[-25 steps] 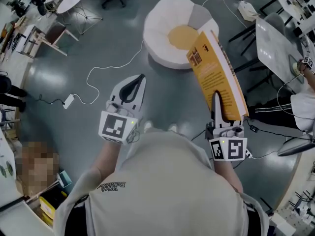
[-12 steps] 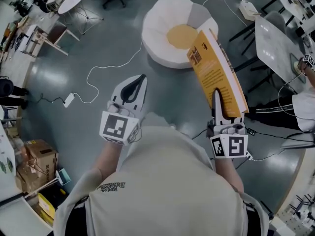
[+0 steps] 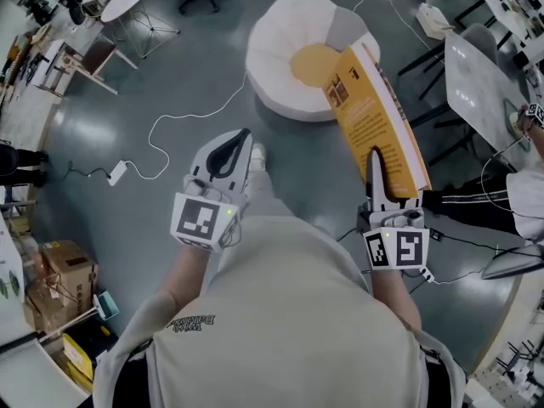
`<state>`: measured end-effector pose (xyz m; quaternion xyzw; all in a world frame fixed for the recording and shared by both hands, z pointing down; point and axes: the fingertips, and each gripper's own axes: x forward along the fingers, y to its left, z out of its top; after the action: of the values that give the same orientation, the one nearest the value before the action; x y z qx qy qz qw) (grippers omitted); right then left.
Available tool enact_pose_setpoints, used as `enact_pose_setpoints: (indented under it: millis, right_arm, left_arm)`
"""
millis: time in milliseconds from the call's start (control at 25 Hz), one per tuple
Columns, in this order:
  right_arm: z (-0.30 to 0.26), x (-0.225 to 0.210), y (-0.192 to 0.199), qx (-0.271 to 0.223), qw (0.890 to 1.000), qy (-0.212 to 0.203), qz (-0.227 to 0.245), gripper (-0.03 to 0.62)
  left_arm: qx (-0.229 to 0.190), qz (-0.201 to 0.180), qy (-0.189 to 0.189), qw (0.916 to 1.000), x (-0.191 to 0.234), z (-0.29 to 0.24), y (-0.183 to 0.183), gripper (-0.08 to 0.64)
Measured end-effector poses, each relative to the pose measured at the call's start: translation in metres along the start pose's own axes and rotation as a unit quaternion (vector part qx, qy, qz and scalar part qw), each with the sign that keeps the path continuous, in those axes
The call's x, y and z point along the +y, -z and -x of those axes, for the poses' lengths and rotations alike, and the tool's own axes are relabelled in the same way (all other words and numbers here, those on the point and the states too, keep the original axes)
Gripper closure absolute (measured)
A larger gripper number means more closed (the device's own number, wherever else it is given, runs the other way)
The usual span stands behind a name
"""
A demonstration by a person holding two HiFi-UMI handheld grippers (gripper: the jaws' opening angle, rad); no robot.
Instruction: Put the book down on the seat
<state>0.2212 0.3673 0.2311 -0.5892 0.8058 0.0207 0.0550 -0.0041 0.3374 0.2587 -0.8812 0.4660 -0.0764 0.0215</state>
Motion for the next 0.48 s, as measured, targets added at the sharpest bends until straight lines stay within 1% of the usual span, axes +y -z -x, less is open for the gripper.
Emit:
enact_pose_setpoints:
  millis: [80,200,320,400,480]
  right_arm:
    - [-0.007,-0.003,0.008,0.001,1.000,-0.004,0.003,0.440]
    - [-0.030,0.002,0.018,-0.001,1.000,-0.008,0.011,0.439]
    - [-0.053,0.000,0.034,0.000,1.000,-0.005,0.011,0.440]
    - [-0.075,-0.001,0.043,0.004,1.000,-0.003,0.006,0.439]
    - [-0.106,0.001,0.044,0.010,1.000,-0.006,0.004,0.440]
  left_arm:
    - [-0.003,0.004,-0.006,1.0000,0.004,-0.007,0.008,0.551]
    - [-0.010,0.009,-0.009,0.9999,0.024,-0.021,0.015,0.551]
    - [-0.004,0.007,-0.006,1.0000,0.042,-0.040,0.031,0.551]
    - [0.001,0.010,-0.010,0.9999,0.061,-0.056,0.037,0.551]
    - [0.001,0.016,-0.016,0.9997,0.088,-0.070,0.033,0.551]
